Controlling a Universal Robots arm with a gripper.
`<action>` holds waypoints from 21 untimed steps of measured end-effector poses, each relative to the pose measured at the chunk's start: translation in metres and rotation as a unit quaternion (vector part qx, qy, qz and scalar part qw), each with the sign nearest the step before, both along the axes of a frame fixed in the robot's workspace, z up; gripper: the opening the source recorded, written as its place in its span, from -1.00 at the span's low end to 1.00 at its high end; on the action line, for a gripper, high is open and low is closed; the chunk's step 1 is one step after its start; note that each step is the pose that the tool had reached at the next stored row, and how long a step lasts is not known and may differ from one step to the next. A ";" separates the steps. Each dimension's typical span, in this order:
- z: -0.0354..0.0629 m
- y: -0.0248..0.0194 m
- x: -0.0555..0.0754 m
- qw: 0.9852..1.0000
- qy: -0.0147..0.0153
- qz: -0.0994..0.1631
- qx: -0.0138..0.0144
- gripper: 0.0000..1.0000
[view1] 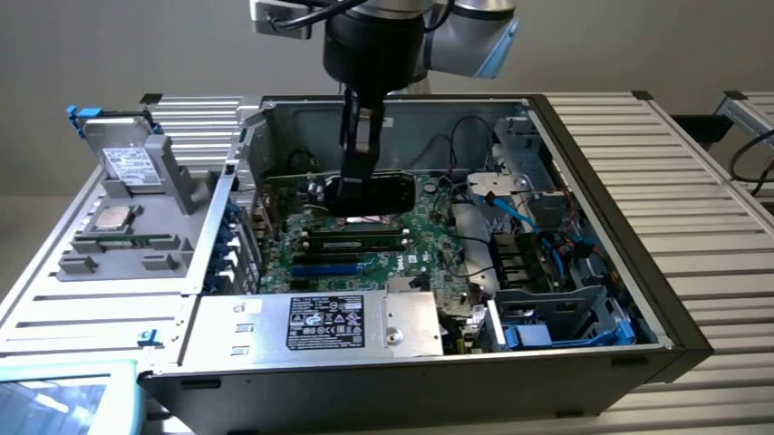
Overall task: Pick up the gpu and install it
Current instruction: 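Insert the gpu into the slot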
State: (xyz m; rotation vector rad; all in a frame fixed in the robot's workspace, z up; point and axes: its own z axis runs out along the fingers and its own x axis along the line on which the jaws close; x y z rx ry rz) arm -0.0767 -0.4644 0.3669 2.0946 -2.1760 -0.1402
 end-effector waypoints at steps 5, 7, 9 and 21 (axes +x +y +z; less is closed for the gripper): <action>-0.0092 0.0001 0.000 1.000 0.000 0.026 0.000 -0.44; -0.0128 0.0003 -0.002 0.999 -0.001 0.032 0.000 -0.44; -0.0165 0.0011 -0.005 0.999 -0.003 0.036 0.001 -0.44; -0.0300 0.0094 -0.022 0.999 -0.008 0.038 0.001 -0.44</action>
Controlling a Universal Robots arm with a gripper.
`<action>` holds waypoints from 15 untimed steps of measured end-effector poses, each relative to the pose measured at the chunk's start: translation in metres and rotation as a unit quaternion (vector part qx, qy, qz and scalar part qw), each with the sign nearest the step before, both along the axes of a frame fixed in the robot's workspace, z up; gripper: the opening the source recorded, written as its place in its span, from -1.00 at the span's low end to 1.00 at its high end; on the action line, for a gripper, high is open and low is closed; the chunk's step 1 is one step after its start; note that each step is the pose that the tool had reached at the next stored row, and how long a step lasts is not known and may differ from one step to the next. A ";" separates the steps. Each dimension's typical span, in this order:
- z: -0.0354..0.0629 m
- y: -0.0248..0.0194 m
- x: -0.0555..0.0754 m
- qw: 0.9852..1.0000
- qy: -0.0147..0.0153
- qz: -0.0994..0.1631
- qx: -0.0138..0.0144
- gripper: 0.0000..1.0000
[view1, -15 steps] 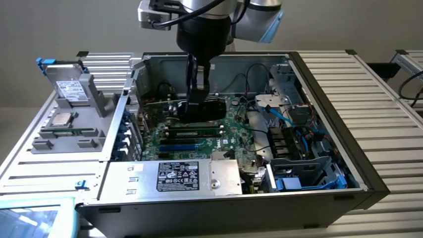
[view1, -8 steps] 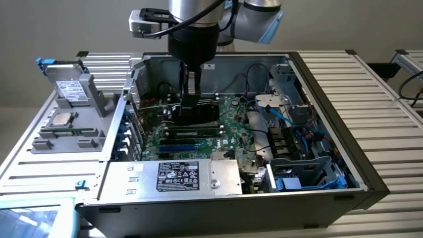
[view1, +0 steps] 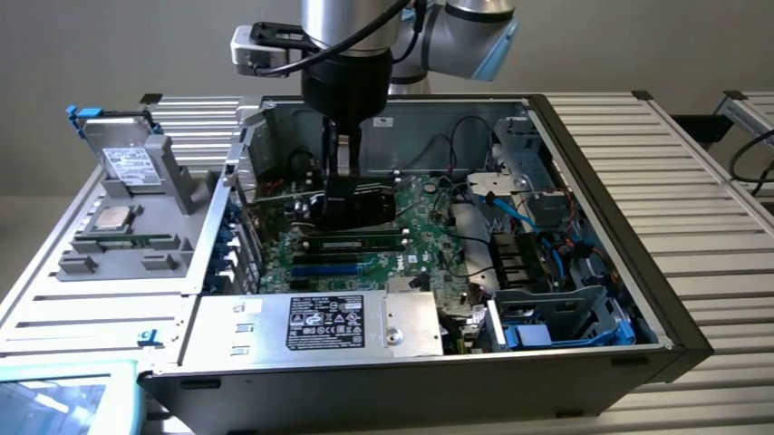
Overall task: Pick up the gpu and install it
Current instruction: 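Insert the gpu into the slot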
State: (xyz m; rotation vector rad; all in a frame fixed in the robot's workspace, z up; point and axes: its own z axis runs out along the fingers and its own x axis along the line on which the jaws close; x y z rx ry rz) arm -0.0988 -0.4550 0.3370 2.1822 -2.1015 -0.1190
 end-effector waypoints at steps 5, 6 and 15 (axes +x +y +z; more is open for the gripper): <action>-0.0046 0.0000 0.008 1.000 0.003 -0.001 -0.003 -0.44; -0.0057 0.0000 0.009 1.000 0.004 -0.001 -0.003 -0.44; -0.0103 0.0000 0.013 1.000 0.020 -0.002 -0.003 -0.44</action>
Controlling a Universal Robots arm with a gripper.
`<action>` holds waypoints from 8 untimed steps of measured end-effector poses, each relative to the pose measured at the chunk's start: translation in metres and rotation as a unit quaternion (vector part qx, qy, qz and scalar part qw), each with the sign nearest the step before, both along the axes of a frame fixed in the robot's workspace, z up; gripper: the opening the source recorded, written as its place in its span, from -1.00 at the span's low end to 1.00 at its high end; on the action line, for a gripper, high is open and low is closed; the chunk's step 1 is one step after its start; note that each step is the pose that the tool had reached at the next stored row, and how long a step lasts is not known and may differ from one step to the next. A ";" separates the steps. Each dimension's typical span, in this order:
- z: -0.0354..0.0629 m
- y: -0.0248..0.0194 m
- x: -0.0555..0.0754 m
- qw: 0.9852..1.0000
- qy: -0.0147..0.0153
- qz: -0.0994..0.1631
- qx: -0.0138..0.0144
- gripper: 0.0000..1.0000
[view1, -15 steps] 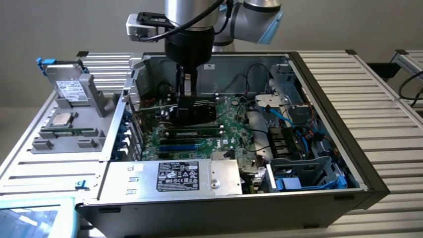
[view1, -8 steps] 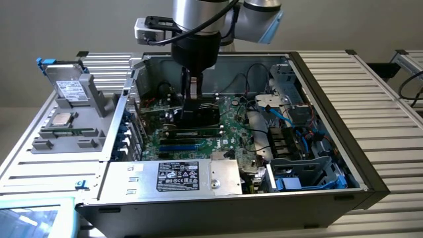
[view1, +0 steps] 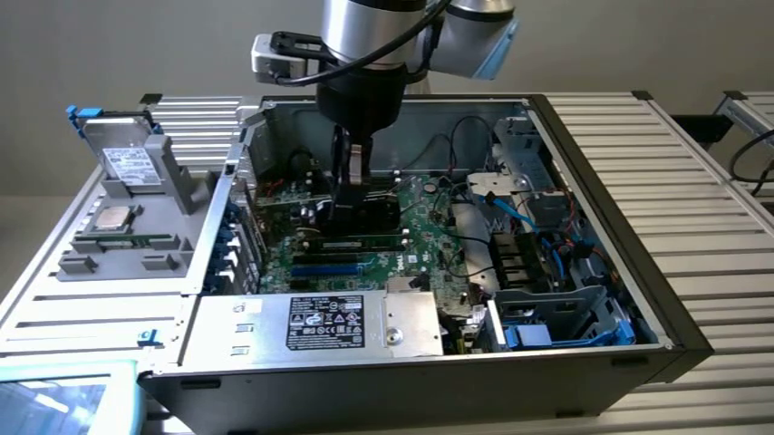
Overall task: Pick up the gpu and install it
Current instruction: 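Insert the gpu into the slot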
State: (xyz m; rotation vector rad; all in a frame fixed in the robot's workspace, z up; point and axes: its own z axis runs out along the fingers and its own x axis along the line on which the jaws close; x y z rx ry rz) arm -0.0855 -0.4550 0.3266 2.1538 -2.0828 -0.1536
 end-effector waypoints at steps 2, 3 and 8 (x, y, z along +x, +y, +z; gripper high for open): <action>-0.0022 0.0000 0.000 1.000 0.002 0.000 0.000 -0.44; -0.0039 0.0000 0.000 1.000 0.003 0.000 0.000 -0.44; -0.0103 0.0003 0.003 1.000 0.013 0.000 0.000 -0.44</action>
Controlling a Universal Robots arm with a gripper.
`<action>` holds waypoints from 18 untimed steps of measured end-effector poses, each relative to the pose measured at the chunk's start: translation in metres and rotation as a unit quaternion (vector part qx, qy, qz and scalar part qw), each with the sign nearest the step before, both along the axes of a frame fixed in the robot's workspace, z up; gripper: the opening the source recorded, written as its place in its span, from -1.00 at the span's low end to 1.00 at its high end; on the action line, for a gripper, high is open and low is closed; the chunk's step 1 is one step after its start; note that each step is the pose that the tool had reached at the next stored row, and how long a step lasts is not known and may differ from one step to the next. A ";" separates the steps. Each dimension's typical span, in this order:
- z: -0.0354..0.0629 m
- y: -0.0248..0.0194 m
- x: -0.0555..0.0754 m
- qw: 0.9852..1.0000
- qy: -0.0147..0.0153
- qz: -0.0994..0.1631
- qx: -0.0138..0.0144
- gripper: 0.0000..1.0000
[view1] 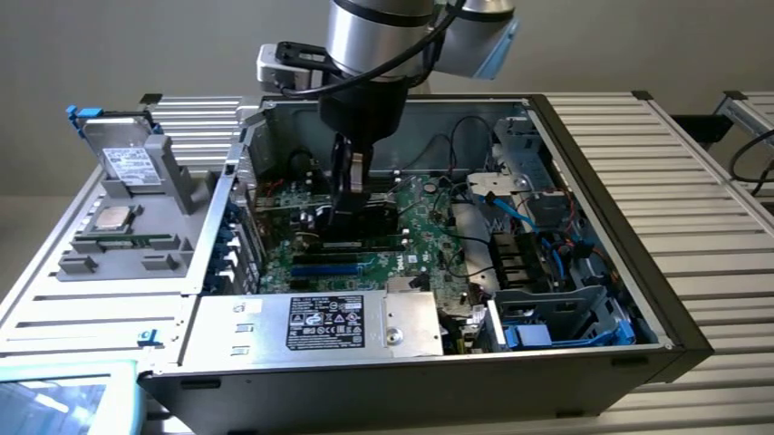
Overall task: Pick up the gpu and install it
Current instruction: 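Insert the gpu into the slot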
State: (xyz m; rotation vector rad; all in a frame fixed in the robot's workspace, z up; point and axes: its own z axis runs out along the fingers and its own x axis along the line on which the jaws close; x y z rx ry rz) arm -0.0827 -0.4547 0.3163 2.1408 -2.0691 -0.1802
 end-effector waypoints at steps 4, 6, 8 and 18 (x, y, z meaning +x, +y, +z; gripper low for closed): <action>-0.0054 0.0008 0.005 1.000 0.007 0.000 0.000 -0.44; -0.0090 0.0009 0.005 1.000 0.008 0.000 0.000 -0.44; -0.0127 0.0016 0.005 1.000 0.008 0.000 0.000 -0.44; -0.0265 0.0075 -0.004 1.000 0.008 0.000 0.000 -0.44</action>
